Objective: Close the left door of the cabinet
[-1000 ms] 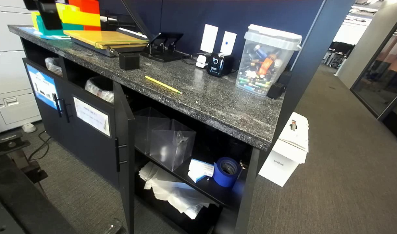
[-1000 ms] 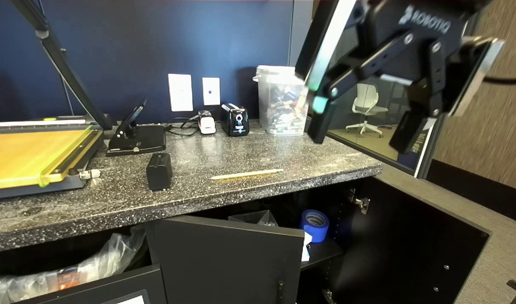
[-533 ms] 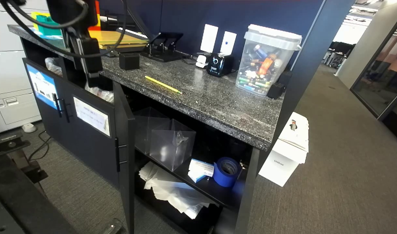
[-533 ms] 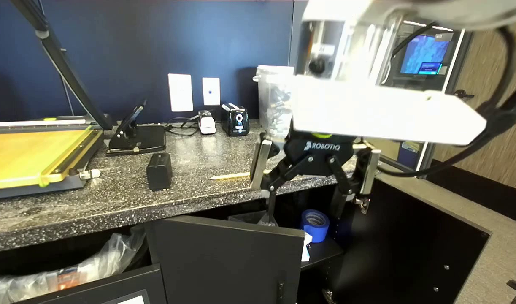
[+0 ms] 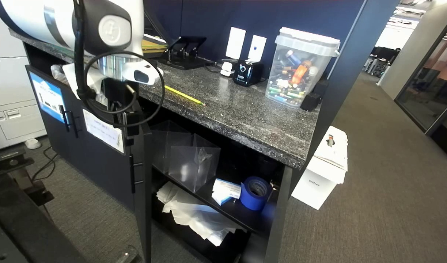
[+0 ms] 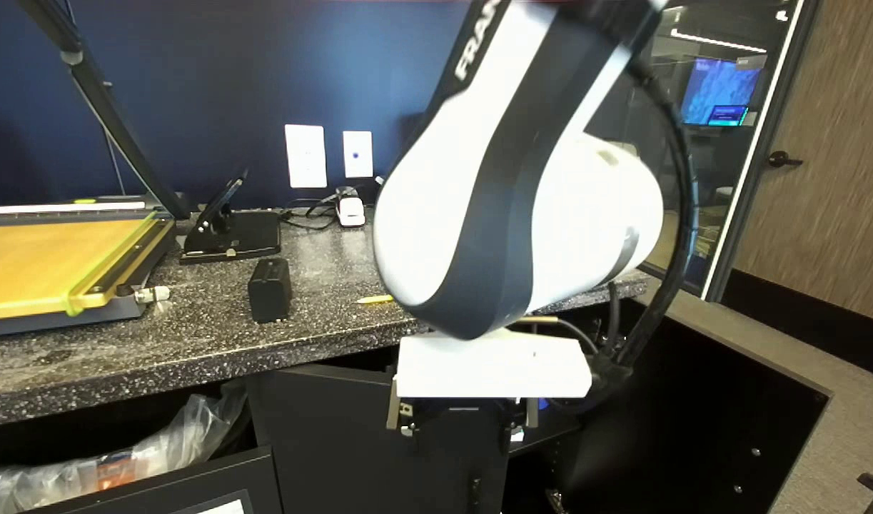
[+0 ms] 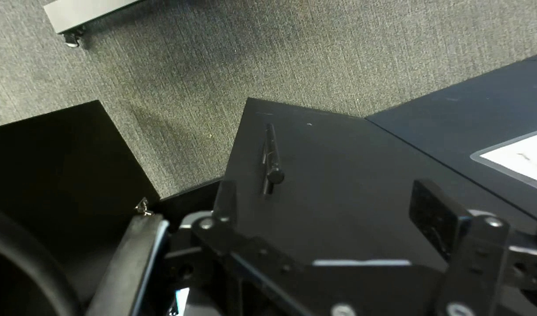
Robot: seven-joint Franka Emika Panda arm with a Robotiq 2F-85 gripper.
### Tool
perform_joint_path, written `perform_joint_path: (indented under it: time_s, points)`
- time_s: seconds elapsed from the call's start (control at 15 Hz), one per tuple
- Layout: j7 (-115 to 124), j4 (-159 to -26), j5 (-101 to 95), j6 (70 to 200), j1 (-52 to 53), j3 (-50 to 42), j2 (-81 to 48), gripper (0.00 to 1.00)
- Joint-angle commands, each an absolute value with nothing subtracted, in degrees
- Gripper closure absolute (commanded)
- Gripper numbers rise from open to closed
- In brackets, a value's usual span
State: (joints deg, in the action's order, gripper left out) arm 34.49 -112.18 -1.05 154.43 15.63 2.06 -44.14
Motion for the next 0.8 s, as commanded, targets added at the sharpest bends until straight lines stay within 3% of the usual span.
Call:
perform_joint_path:
  time_s: [0.0,0.73]
  points:
    - [34.00,-101.18,1.84,150.35,17.62,0.42,-52.51,0.00]
    - [38.87,-90.71,0.61,153.19,23.85,-7.25,-59.73,0.00]
